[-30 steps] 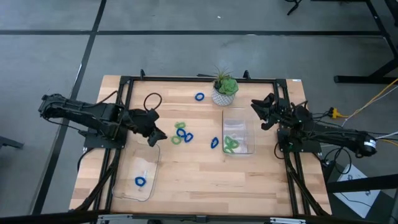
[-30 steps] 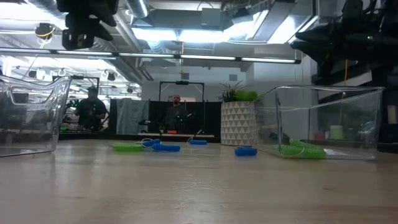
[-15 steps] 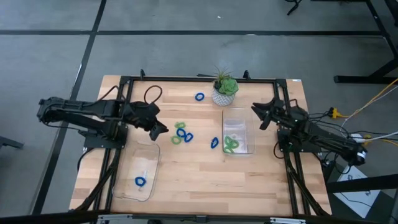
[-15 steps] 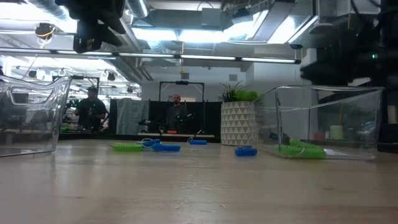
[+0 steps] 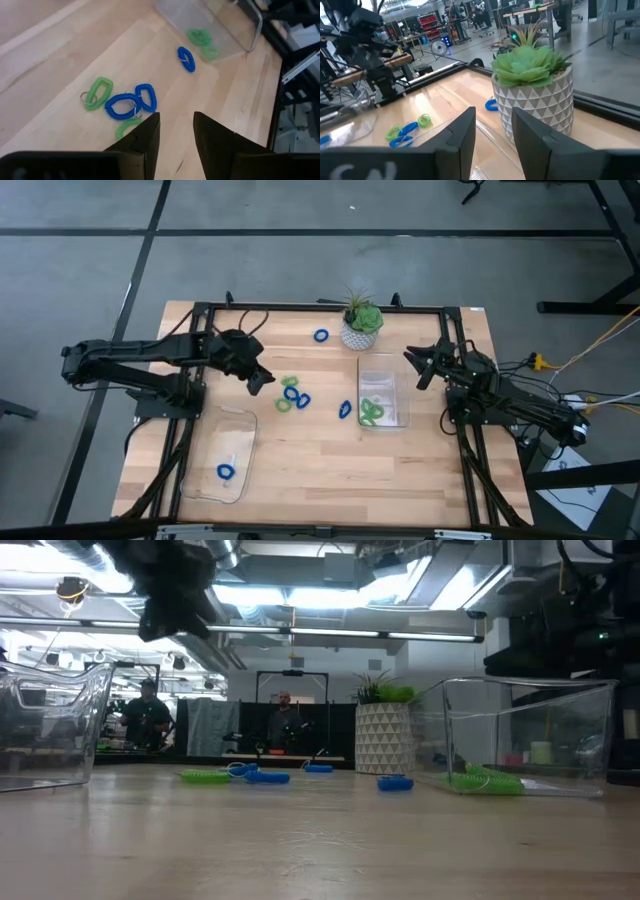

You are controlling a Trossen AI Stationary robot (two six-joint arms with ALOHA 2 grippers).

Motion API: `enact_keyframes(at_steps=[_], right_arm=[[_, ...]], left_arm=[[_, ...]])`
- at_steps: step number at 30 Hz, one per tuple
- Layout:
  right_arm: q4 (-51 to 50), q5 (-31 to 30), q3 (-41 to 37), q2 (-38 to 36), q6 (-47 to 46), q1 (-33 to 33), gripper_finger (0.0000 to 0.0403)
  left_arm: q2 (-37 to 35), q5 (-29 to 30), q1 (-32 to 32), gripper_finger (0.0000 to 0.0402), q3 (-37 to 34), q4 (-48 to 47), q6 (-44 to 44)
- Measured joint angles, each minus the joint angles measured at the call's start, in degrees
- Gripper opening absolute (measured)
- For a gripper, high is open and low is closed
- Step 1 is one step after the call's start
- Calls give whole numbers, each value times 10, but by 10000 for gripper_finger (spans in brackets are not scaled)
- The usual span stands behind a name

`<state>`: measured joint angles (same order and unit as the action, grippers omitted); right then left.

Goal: Sort spring keychains
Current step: Put the green spring keychain into the top transparent bin

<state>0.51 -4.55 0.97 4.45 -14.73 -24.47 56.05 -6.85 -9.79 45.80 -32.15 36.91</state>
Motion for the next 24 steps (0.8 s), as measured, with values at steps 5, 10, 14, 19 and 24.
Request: enact_keyframes(at_steps=[5,10,14,19,24], right_arm=[[0,0,0,0,35,0,126],[0,0,0,0,33,0,126],[0,0,0,0,33,0,126],[0,0,0,0,33,0,126],[0,0,0,0,32,0,126]], left_arm=[[54,-17,-23,113,0,51,-43],[94,-25,-49,113,0,106,-64],[126,-69,-73,113,0,140,-77],[158,-83,-99,113,0,161,-77],[172,-83,-126,113,0,162,-95]])
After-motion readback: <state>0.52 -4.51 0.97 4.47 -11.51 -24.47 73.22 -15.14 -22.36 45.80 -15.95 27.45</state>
